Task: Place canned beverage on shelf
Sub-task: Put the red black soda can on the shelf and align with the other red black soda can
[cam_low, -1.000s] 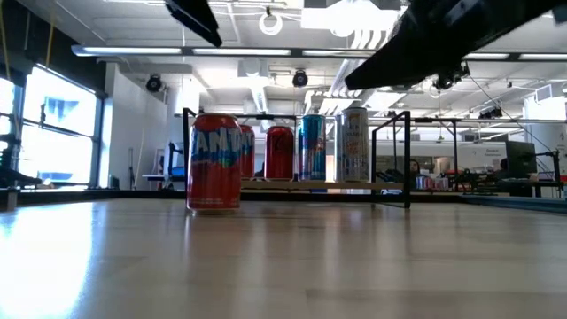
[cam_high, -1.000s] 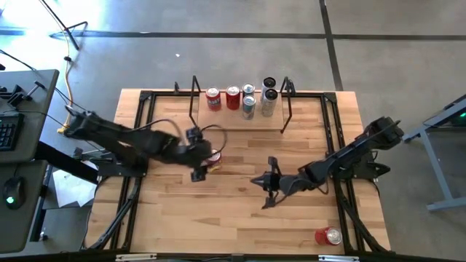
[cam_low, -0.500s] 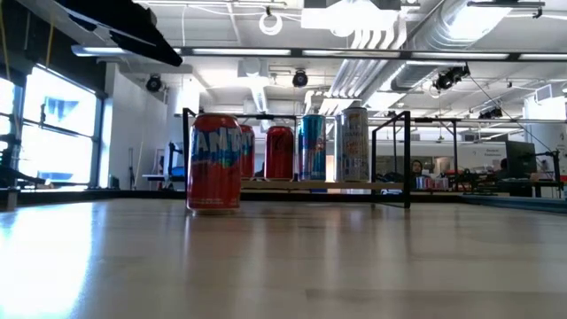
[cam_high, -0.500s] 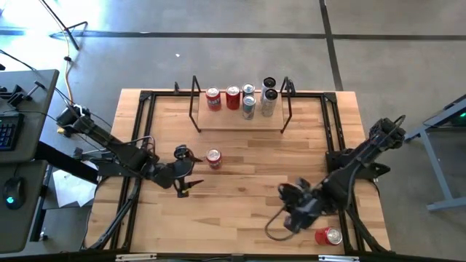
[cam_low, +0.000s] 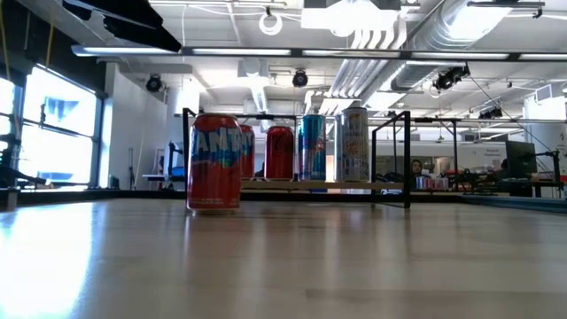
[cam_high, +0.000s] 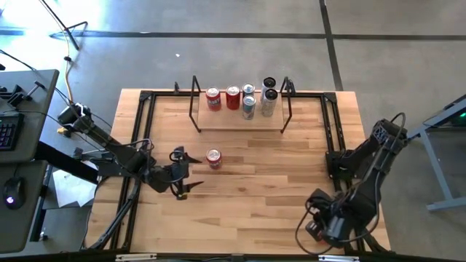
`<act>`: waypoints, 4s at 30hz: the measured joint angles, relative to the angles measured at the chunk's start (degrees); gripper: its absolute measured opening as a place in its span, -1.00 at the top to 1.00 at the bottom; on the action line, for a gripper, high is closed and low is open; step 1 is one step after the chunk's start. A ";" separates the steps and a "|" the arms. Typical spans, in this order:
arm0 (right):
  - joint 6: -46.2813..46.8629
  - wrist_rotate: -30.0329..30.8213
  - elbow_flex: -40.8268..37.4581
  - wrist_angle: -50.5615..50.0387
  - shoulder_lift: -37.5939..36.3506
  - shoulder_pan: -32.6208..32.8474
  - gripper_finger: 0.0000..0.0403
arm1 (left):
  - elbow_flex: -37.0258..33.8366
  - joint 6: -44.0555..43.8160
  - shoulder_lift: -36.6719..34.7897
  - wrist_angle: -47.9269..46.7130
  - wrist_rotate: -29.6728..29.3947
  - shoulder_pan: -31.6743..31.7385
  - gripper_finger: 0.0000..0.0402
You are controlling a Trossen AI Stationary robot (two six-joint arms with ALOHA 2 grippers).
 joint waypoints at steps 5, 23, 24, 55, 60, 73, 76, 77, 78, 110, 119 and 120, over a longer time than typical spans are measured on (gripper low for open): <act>5.16 -3.56 0.00 0.63 0.08 2.34 0.31 | 0.00 1.15 0.00 2.64 -1.67 -0.13 -0.68; 19.02 -17.46 -0.02 1.52 6.60 5.90 -0.41 | 0.00 4.07 0.04 5.38 -1.72 -0.71 -0.68; 19.16 -17.93 -0.02 1.03 7.17 6.18 -0.41 | 0.00 4.08 0.04 5.39 -1.72 -0.86 -0.68; 19.08 -17.15 -0.24 1.63 7.05 7.93 -0.41 | 0.00 4.31 0.04 5.39 -1.72 -0.85 -0.68; 20.04 -16.41 -0.24 2.10 6.62 8.69 -0.41 | 0.00 4.69 0.04 5.39 -1.72 -0.85 -0.68; 21.96 -12.27 -3.21 6.28 6.56 9.36 -0.41 | 0.00 4.67 0.04 5.21 -1.70 -0.85 -0.68; 22.01 -12.90 -3.50 6.20 6.51 9.36 -0.41 | 0.00 4.65 0.04 5.21 -1.70 -0.85 -0.68; 21.99 -12.88 -3.50 6.20 6.51 9.35 -0.41 | 0.00 4.65 0.04 5.19 -1.70 -0.85 -0.68; 21.98 -12.88 -3.50 6.20 6.51 9.30 -0.41 | 0.00 4.65 0.04 5.19 -1.68 -0.85 -0.68; 23.04 -12.05 -3.07 4.67 6.75 9.18 -0.41 | 0.00 4.03 0.04 4.73 -1.64 -0.85 -0.68; 23.41 -11.58 -3.28 5.41 6.77 9.18 -0.41 | 0.00 3.99 0.04 4.73 -1.66 -0.85 -0.68; 23.41 -11.53 -3.28 5.42 6.92 9.10 -0.41 | 0.00 3.98 0.04 4.72 -1.64 -0.85 -0.68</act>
